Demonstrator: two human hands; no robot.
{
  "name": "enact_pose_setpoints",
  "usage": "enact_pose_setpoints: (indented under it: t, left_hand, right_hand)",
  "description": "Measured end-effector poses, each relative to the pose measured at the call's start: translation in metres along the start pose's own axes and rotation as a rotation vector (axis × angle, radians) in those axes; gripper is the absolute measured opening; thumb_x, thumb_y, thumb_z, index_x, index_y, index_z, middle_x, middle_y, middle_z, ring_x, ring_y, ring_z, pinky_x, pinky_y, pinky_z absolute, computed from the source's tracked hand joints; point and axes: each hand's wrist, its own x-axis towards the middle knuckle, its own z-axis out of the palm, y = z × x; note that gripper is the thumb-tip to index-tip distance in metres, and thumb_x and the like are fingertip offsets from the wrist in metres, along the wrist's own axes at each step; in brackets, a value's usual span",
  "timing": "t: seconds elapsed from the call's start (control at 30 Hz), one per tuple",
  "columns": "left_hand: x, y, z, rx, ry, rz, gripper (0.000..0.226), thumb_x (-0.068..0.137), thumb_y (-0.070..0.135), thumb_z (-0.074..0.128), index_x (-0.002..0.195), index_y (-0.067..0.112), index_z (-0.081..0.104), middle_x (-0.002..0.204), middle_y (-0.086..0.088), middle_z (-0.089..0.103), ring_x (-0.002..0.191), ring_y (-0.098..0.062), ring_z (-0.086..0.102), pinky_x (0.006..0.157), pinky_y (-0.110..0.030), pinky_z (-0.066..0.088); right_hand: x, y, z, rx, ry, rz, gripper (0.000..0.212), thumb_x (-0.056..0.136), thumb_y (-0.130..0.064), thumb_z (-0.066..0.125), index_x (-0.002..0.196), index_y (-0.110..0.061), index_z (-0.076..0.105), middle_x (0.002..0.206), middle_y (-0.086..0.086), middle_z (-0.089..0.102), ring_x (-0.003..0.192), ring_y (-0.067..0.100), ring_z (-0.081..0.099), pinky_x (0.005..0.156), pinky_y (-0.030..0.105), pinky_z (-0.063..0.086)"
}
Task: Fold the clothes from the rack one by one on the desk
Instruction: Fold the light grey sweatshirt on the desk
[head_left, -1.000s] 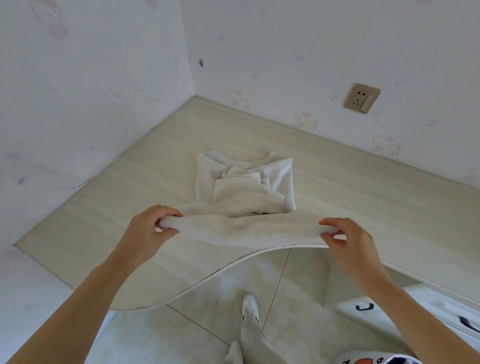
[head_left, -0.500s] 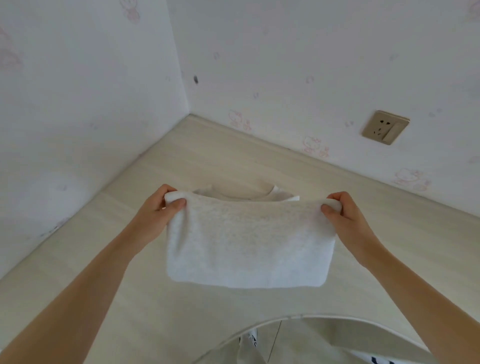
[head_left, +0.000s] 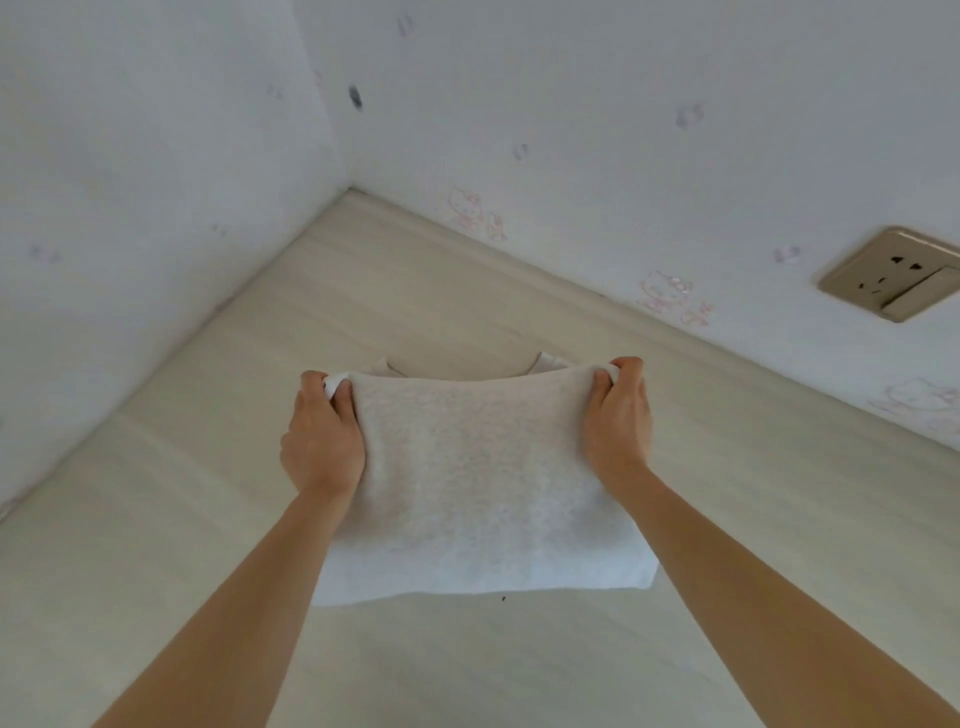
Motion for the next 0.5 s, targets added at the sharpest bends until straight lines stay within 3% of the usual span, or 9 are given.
enact_pose_setpoints:
  t: [0.2,0.37,0.5]
  left_hand:
    - [0.034,-0.014,0.032,0.112,-0.059,-0.063,0.028,0.103,0.036,0.032,0.116,0.013,0.041,0.107,-0.016,0.062,0.089,-0.041,0.059,0.066,-0.039,0.035]
    - [0.061,-0.019,0.057,0.183,-0.106,-0.096,0.025,0.102,0.035,0.033,0.111,0.014,0.042,0.099,-0.018,0.063,0.087,-0.04,0.06,0.065,-0.039,0.038]
    - [0.074,-0.017,0.066,0.236,-0.121,-0.077,0.028,0.103,0.037,0.032,0.11,0.013,0.044,0.095,-0.02,0.063,0.086,-0.041,0.06,0.063,-0.039,0.038]
  right_hand:
    - [0.032,0.004,0.044,-0.247,-0.099,0.011,0.014,0.102,-0.036,0.021,0.097,-0.023,0.027,0.085,0.004,0.056,0.07,0.029,0.051,0.067,0.037,0.038]
    - [0.058,0.014,0.067,-0.389,-0.1,0.087,0.021,0.102,-0.037,0.02,0.098,-0.018,0.03,0.092,0.016,0.064,0.08,0.037,0.061,0.067,0.039,0.041]
    - [0.073,0.012,0.072,-0.532,-0.13,0.102,0.028,0.103,-0.037,0.021,0.108,-0.013,0.035,0.088,0.017,0.063,0.073,0.034,0.055,0.063,0.038,0.039]
